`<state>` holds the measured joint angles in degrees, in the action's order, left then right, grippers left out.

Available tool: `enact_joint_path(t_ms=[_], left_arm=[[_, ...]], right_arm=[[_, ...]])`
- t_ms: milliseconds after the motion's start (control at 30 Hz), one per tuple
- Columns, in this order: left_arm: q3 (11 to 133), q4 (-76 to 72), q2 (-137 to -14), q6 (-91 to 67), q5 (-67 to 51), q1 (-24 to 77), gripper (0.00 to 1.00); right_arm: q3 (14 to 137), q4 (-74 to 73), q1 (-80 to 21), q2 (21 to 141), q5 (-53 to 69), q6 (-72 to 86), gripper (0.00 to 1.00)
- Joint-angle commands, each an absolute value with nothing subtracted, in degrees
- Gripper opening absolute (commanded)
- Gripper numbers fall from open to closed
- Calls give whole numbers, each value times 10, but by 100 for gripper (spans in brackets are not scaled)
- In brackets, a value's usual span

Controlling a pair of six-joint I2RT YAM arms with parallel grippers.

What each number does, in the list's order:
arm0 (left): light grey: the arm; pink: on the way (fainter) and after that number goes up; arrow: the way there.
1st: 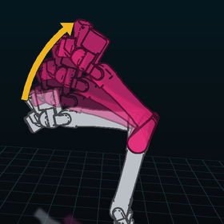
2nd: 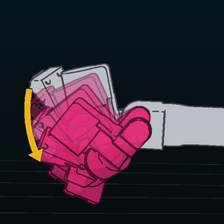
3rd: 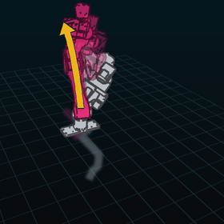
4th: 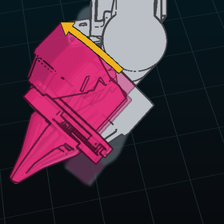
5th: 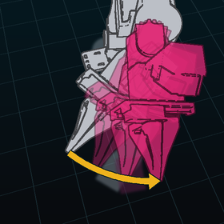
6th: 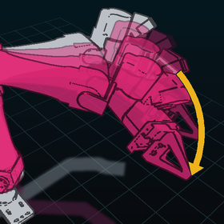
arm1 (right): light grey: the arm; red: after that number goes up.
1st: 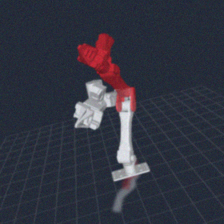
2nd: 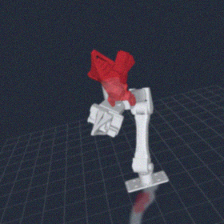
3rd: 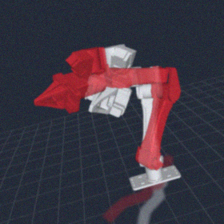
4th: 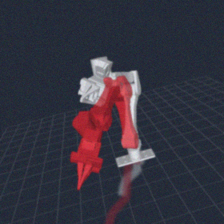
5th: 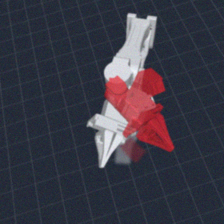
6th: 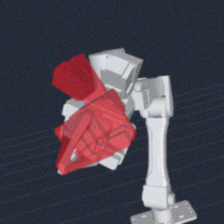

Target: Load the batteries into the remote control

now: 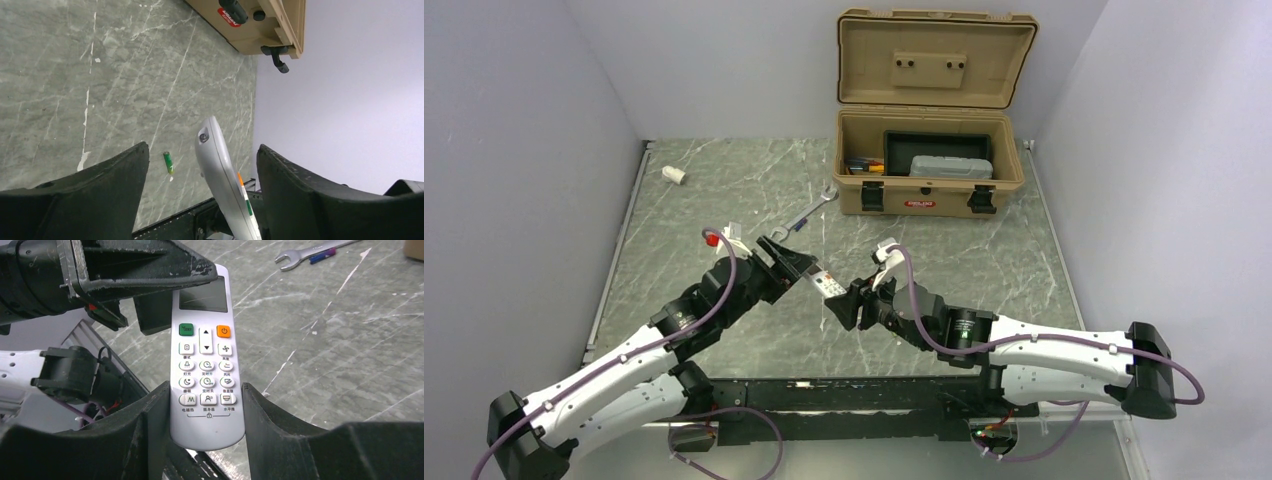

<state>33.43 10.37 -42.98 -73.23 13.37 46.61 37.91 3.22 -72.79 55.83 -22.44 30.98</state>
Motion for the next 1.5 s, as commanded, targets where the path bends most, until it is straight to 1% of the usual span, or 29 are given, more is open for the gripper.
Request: enact_joint_path(t_ms=[0, 67, 233, 300, 367, 400, 433, 467, 567, 700, 733, 767, 833, 867, 900, 933, 1000, 1100, 1167, 1333, 1400, 1467], left_arm=[[353, 78, -438, -767, 158, 480, 76], [349, 69, -444, -768, 155, 483, 75], [344, 53, -454, -772, 153, 490, 61], [341, 45, -454, -772, 152, 490, 50], [341, 45, -454, -771, 153, 490, 35], [341, 45, -454, -770, 154, 490, 24], [342, 49, -454, -771, 154, 490, 21], [343, 53, -454, -772, 155, 491, 13], [339, 52, -452, -774, 153, 491, 1], [327, 31, -451, -771, 149, 490, 0], [324, 25, -451, -768, 147, 491, 0], [320, 13, -451, -763, 144, 491, 0], [306, -18, -449, -747, 135, 491, 0], [299, -34, -447, -734, 132, 491, 0], [293, -42, -443, -719, 133, 491, 0], [289, -43, -437, -705, 137, 490, 0], [272, -46, -418, -683, 143, 490, 0], [231, -99, -369, -641, 136, 490, 0], [211, -130, -335, -615, 130, 490, 0], [184, -170, -284, -577, 106, 489, 0], [171, -204, -289, -573, 88, 490, 0], [163, -247, -305, -571, 66, 489, 0]], right_arm=[[385, 59, -738, 541, -266, 289, 0], [383, 61, -741, 542, -275, 288, 0], [391, 58, -743, 551, -280, 280, 0], [391, 61, -744, 554, -280, 280, 0], [389, 65, -747, 556, -280, 278, 0], [387, 68, -746, 557, -280, 278, 0], [386, 69, -747, 558, -281, 279, 0], [385, 71, -747, 558, -281, 280, 0], [385, 72, -747, 561, -280, 279, 0], [384, 76, -747, 559, -274, 280, 0], [381, 80, -748, 556, -270, 281, 2], [379, 86, -748, 553, -265, 280, 19], [377, 91, -748, 546, -252, 279, 59], [375, 94, -748, 540, -241, 277, 73], [374, 95, -748, 534, -234, 277, 80], [374, 92, -748, 526, -224, 279, 83], [373, 87, -748, 507, -210, 281, 88], [371, 65, -746, 477, -217, 297, 93], [361, 53, -736, 458, -204, 319, 93], [298, 122, -631, 412, -16, 377, 93], [272, 159, -592, 409, 63, 401, 92], [264, 175, -565, 421, 114, 410, 92]])
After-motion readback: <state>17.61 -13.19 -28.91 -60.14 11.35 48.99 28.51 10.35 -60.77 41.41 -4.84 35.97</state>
